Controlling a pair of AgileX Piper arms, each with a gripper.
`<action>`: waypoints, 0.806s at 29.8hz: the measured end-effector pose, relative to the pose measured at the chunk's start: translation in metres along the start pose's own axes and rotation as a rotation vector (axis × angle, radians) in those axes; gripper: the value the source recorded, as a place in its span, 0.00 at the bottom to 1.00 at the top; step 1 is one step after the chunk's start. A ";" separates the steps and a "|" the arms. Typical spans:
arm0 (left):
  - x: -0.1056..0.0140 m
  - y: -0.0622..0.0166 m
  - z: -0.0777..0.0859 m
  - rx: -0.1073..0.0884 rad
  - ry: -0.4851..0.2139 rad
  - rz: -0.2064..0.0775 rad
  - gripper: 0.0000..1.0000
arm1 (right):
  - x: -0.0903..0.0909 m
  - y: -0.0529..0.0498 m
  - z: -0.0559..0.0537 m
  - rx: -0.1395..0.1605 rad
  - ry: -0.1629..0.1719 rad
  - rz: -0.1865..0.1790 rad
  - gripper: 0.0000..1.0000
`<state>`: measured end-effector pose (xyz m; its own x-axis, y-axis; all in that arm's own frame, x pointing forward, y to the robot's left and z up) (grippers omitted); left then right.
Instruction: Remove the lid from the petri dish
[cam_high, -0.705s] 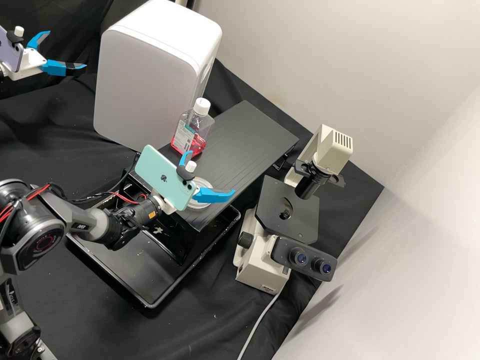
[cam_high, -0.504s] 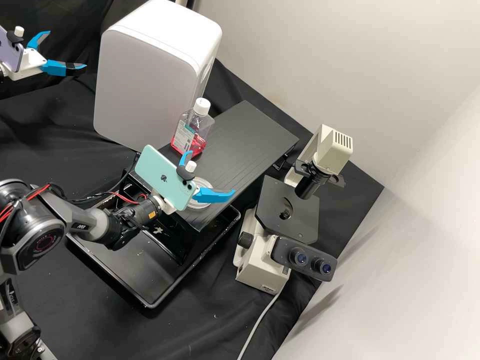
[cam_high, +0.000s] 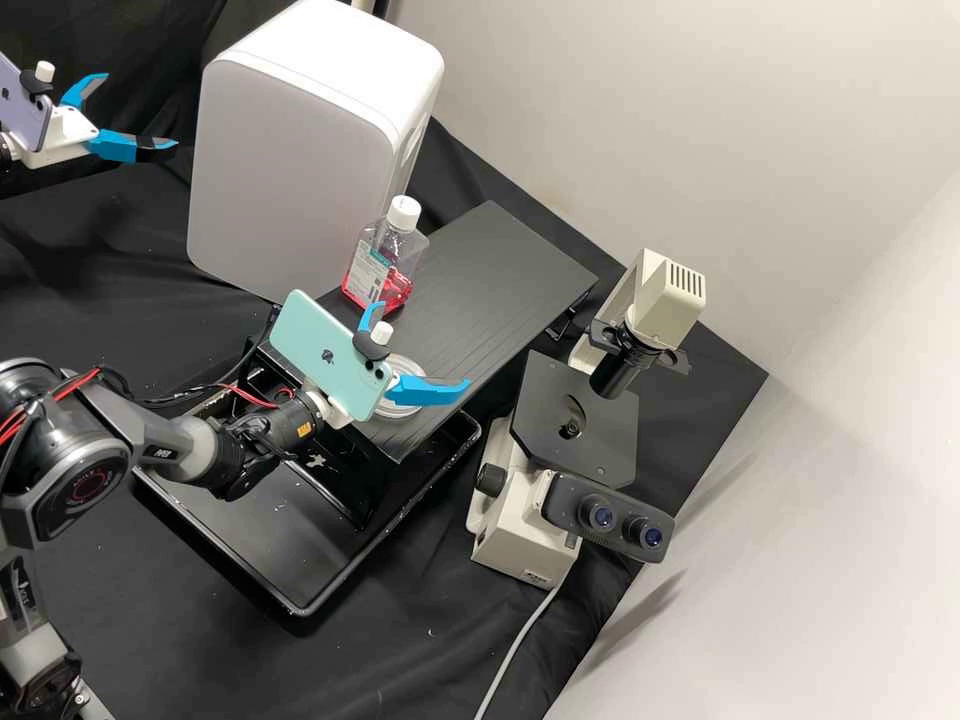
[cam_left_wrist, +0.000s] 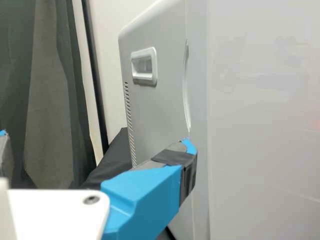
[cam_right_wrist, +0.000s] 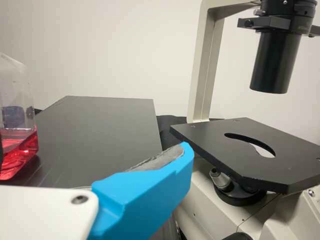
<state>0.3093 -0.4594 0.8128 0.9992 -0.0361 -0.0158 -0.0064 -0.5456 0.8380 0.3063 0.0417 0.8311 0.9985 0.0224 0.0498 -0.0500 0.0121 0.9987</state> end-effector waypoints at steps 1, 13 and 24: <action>0.000 -0.0007 0.002 0.000 -0.008 -0.004 1.00 | 0.000 0.000 0.000 0.000 0.000 0.000 1.00; -0.050 -0.0070 0.054 -0.059 -0.194 -0.065 1.00 | 0.000 0.000 0.000 0.000 0.000 0.000 1.00; -0.105 -0.0086 0.054 -0.123 -0.325 0.020 1.00 | 0.000 0.000 0.000 0.000 0.000 0.000 1.00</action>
<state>0.2019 -0.4960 0.7780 0.9342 -0.3213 -0.1553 -0.0012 -0.4380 0.8990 0.3063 0.0417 0.8311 0.9985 0.0224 0.0498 -0.0500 0.0121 0.9987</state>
